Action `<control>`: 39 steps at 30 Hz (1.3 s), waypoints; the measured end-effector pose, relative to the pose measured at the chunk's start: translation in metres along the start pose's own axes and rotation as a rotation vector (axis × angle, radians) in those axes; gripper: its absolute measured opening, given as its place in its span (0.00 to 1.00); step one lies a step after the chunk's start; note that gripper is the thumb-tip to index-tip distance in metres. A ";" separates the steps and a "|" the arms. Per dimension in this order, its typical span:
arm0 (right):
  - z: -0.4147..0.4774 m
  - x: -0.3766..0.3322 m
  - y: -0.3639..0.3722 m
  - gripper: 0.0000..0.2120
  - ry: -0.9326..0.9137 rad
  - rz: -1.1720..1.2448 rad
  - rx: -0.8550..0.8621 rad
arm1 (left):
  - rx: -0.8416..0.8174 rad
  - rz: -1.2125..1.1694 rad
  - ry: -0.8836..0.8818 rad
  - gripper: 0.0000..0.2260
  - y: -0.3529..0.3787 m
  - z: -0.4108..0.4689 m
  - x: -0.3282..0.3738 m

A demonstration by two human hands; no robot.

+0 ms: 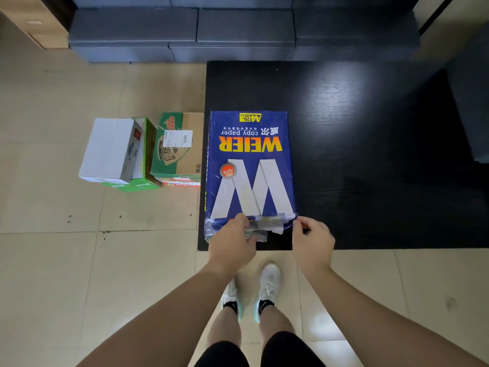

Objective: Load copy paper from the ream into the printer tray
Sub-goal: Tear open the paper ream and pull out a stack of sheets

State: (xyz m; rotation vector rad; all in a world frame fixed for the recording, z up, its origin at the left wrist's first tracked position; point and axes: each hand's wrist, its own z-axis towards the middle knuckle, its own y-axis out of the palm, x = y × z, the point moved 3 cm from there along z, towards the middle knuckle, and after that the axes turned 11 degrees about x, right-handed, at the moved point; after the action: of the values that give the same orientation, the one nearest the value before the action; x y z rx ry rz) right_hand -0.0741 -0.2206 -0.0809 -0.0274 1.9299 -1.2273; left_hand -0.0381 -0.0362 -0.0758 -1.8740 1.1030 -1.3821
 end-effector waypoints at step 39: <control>0.003 -0.011 0.021 0.07 0.193 0.028 -0.015 | 0.089 0.136 0.176 0.11 -0.022 0.047 0.002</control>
State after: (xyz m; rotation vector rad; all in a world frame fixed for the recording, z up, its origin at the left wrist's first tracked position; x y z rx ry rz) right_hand -0.0565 -0.2076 -0.0909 0.1139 2.0983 -1.2348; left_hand 0.0134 -0.0281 -0.0715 -1.6080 1.2095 -1.5139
